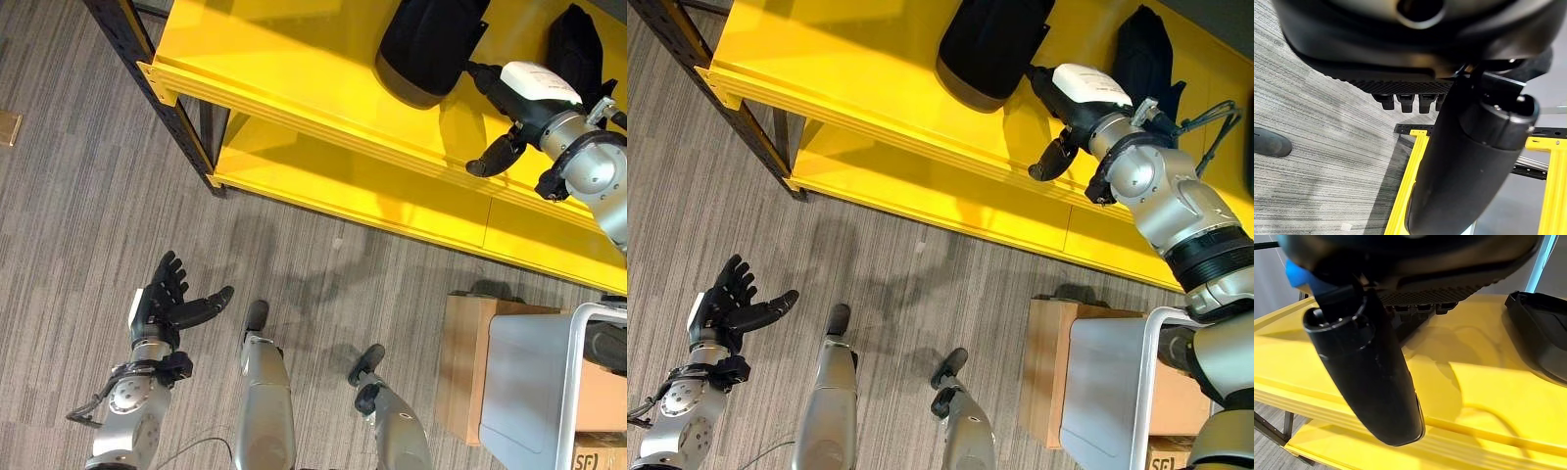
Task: Move parts from the plastic box to the shelf.
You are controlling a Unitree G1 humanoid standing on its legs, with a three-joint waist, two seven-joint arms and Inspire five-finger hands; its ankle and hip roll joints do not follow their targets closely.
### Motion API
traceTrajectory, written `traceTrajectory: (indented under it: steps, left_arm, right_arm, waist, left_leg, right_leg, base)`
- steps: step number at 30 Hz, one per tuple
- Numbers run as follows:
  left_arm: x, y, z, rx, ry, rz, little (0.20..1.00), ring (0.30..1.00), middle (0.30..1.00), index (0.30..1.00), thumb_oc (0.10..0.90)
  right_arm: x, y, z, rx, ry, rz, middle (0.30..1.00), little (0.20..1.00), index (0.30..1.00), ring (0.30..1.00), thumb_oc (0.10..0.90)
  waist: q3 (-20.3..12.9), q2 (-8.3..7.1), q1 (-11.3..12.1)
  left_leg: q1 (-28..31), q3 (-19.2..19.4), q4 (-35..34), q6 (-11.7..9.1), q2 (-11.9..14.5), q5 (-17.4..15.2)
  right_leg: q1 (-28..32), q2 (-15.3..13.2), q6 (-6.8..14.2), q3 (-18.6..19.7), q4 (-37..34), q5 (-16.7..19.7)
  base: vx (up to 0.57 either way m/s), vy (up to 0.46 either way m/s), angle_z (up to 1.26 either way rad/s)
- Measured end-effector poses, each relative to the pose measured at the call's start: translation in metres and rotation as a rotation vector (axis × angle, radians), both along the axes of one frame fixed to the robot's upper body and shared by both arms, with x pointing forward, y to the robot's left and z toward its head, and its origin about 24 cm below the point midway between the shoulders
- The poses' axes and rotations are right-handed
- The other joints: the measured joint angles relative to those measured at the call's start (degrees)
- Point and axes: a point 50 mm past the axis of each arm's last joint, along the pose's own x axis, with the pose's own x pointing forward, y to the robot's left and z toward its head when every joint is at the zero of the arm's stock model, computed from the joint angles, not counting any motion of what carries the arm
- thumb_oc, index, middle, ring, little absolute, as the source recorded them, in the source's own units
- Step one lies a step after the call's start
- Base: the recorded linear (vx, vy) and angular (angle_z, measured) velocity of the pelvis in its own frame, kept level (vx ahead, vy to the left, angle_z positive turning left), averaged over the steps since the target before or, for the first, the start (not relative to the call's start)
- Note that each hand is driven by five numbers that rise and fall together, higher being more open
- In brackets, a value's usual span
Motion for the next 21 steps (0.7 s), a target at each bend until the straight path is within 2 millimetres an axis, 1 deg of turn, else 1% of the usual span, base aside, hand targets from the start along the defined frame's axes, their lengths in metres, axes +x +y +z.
traceTrajectory:
  steps: [2, 3, 6, 8, 9, 12, 15, 16, 18, 19, 21]
  left_arm:
    - [0.0, 0.0, 0.0, 0.0, 0.0, -0.001, 1.0, 1.0, 1.0, 1.0, 0.9]
    - [0.0, 0.0, 0.0, 0.0, -0.001, -0.002, 1.0, 1.0, 1.0, 1.0, 0.9]
    - [0.0, 0.0, 0.0, 0.0, 0.001, 0.0, 1.0, 1.0, 1.0, 1.0, 0.9]
    - [0.0, 0.0, 0.0, 0.0, 0.002, 0.0, 1.0, 1.0, 1.0, 1.0, 0.9]
    - [0.0, 0.0, 0.0, 0.0, 0.001, 0.0, 1.0, 1.0, 1.0, 1.0, 0.9]
    - [0.0, 0.0, 0.0, 0.001, 0.002, 0.001, 1.0, 1.0, 1.0, 1.0, 0.9]
    - [0.0, 0.0, -0.001, 0.0, 0.003, 0.0, 1.0, 1.0, 1.0, 1.0, 0.9]
    - [0.0, 0.0, 0.0, 0.0, 0.002, -0.001, 1.0, 1.0, 1.0, 1.0, 0.9]
    - [0.0, 0.0, 0.0, 0.001, 0.002, 0.001, 1.0, 1.0, 1.0, 1.0, 0.9]
    - [0.0, 0.0, 0.0, 0.004, 0.003, -0.001, 1.0, 1.0, 1.0, 1.0, 0.9]
    - [0.0, 0.0, 0.0, 0.005, 0.002, -0.001, 1.0, 1.0, 1.0, 1.0, 0.9]
  right_arm:
    - [0.002, 0.002, -0.003, 0.007, 0.007, 0.005, 1.0, 1.0, 1.0, 1.0, 0.9]
    - [0.002, 0.003, -0.006, 0.008, 0.015, 0.007, 1.0, 1.0, 1.0, 1.0, 0.9]
    - [0.003, 0.002, -0.012, 0.009, 0.032, 0.001, 1.0, 1.0, 1.0, 1.0, 0.9]
    - [0.003, 0.0, -0.018, 0.012, 0.047, -0.007, 1.0, 1.0, 1.0, 1.0, 0.9]
    - [0.005, -0.002, -0.023, 0.017, 0.063, -0.017, 1.0, 1.0, 1.0, 1.0, 0.9]
    - [0.004, -0.005, -0.03, 0.017, 0.082, -0.026, 1.0, 1.0, 1.0, 1.0, 0.9]
    - [0.005, -0.008, -0.032, 0.011, 0.085, -0.038, 1.0, 1.0, 1.0, 1.0, 0.9]
    - [0.005, -0.008, -0.032, 0.002, 0.084, -0.04, 1.0, 1.0, 1.0, 1.0, 0.9]
    - [0.005, -0.008, -0.032, -0.017, 0.083, -0.045, 1.0, 1.0, 1.0, 1.0, 0.9]
    - [0.005, -0.01, -0.033, -0.016, 0.086, -0.053, 1.0, 1.0, 1.0, 1.0, 0.9]
    - [0.005, -0.012, -0.034, -0.015, 0.089, -0.06, 1.0, 1.0, 1.0, 1.0, 0.9]
  waist:
    - [0.0, -0.1, 0.0]
    - [0.0, -0.15, -0.1]
    - [0.0, -0.21, 0.2]
    - [0.0, -0.22, 0.2]
    - [0.0, -0.24, -0.1]
    - [0.0, -0.24, 0.0]
    - [0.0, -0.24, 0.0]
    - [0.0, -0.24, -0.1]
    - [0.0, -0.24, 0.0]
    - [0.0, -0.24, 0.1]
    - [0.0, -0.24, 0.0]
  left_leg:
    - [0.0, 0.0, 0.1, -0.1, 0.0, 0.1]
    - [-0.1, 0.0, 0.1, 0.3, 0.0, -0.3]
    - [-0.3, 0.0, 0.4, -0.1, -0.1, 0.1]
    - [-0.4, 0.0, 0.4, 0.3, -0.1, -0.2]
    - [-0.8, 0.0, 0.7, 0.5, 0.0, -0.5]
    - [-0.9, 0.0, 0.7, 0.5, 0.0, -0.5]
    - [-0.9, 0.0, 0.9, 0.1, -0.1, 0.0]
    - [-0.9, 0.1, 0.7, 0.5, -0.1, -0.5]
    - [-0.9, 0.0, 0.8, 0.5, 0.0, -0.5]
    - [-0.9, 0.0, 0.9, 0.0, -0.1, 0.1]
    - [-0.9, 0.1, 0.8, 0.5, -0.1, -0.4]
  right_leg:
    - [0.0, 0.0, 0.0, 0.0, 0.0, 0.2]
    - [-0.1, 0.0, 0.0, 0.1, 0.0, 0.1]
    - [-0.1, 0.0, -0.1, 0.1, -0.1, 0.4]
    - [-0.2, 0.0, 0.0, 0.1, -0.1, 0.4]
    - [-0.3, 0.0, -0.2, 0.1, -0.2, 0.2]
    - [-0.4, 0.0, -0.1, 0.2, -0.2, 0.3]
    - [-0.5, 0.0, 0.0, 0.2, -0.3, 0.5]
    - [-0.5, 0.0, -0.2, 0.3, -0.2, 0.3]
    - [-0.5, 0.0, 0.0, 0.3, -0.2, 0.4]
    - [-0.5, 0.0, 0.0, 0.3, -0.3, 0.6]
    - [-0.5, 0.0, 0.1, 0.3, -0.4, 0.5]
  base:
    - [0.04, -0.015, 0.0]
    - [0.0, 0.0, 0.0]
    - [-0.02, 0.01, 0.0]
    - [0.03, -0.016, 0.0]
    - [0.07, -0.032, 0.0]
    - [-0.02, 0.007, 0.0]
    - [0.03, -0.014, 0.0]
    - [0.0, 0.0, 0.0]
    - [-0.06, 0.024, 0.0]
    - [0.0, 0.0, 0.0]
    - [0.08, -0.04, 0.0]
